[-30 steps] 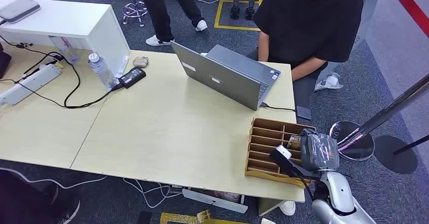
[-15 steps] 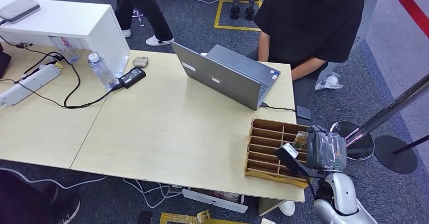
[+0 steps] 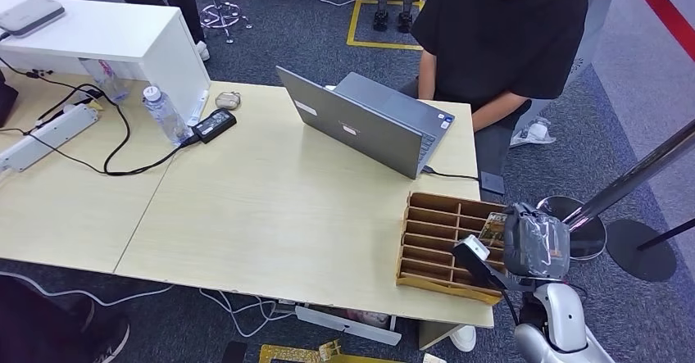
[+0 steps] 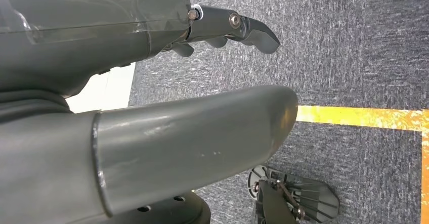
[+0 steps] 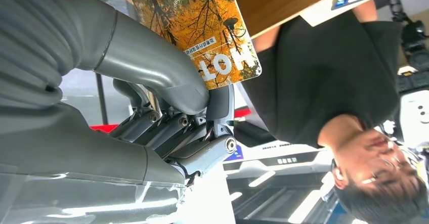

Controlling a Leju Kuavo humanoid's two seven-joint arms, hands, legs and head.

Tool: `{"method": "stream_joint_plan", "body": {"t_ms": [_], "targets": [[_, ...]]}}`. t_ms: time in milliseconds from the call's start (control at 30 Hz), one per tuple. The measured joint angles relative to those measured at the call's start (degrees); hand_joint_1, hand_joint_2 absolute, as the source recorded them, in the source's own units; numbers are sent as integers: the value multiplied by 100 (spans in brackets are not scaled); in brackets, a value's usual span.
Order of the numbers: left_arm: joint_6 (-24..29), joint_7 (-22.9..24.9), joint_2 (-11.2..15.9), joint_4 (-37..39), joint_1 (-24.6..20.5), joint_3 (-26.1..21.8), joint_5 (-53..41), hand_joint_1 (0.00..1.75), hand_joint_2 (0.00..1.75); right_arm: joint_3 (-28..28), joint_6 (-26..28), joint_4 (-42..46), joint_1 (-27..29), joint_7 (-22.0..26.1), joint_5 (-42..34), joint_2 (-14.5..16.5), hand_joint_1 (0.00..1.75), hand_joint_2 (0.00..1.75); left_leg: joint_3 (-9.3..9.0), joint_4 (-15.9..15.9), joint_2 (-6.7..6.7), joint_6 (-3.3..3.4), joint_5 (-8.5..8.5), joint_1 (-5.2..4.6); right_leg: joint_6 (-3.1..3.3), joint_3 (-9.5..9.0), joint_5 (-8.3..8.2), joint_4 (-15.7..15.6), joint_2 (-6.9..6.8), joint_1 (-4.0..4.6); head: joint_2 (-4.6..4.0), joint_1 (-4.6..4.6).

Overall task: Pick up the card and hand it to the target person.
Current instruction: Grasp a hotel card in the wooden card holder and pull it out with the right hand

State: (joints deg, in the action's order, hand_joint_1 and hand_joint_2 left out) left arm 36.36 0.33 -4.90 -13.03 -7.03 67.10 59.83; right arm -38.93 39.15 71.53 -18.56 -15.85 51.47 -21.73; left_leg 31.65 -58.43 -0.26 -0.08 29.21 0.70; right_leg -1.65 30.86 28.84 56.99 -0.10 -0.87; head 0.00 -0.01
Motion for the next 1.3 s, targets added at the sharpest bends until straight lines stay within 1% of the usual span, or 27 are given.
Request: {"method": "stream_joint_plan", "body": {"t_ms": [133,400,533,733,867,1033,1200,1300], "targets": [[-3,-1,0,0,0,0,-5,0,0,277,0,58,84,330,-58,96,155,175,0,0,0,0,0,0,0,0,0,0,0,0,0,-1],[-3,-1,1,0,-1,0,-8,0,0,624,0,100,159,480,-74,236,158,175,-1,0,0,0,0,0,0,0,0,0,0,0,0,0],[-6,-31,2,0,-1,1,-19,0,0,827,0,109,162,796,-84,332,158,175,0,0,0,0,0,0,0,0,0,0,0,0,0,-1],[-23,-76,3,0,-2,5,-30,0,0,1293,0,138,103,1279,-92,536,153,175,0,0,0,0,0,0,0,-1,0,0,0,0,0,-1],[-39,-74,7,0,-2,9,-37,0,0,1572,0,136,-5,1507,-149,655,152,175,0,0,0,0,0,0,0,-1,0,1,0,0,0,-1],[-54,-50,22,0,-4,14,-71,0,0,1770,0,69,-267,1800,-501,761,153,175,0,0,0,0,0,0,0,-1,0,1,1,0,0,0],[-54,-42,40,0,-8,22,-134,0,0,2010,-2,-147,-607,2189,-503,924,147,175,1,0,0,0,-1,0,0,0,0,1,-1,0,0,0],[-68,-42,51,0,-14,53,-156,0,0,2201,-2,-362,-800,2393,-463,1071,147,175,3,0,1,0,-1,0,0,2,0,1,1,0,0,-1]]}}
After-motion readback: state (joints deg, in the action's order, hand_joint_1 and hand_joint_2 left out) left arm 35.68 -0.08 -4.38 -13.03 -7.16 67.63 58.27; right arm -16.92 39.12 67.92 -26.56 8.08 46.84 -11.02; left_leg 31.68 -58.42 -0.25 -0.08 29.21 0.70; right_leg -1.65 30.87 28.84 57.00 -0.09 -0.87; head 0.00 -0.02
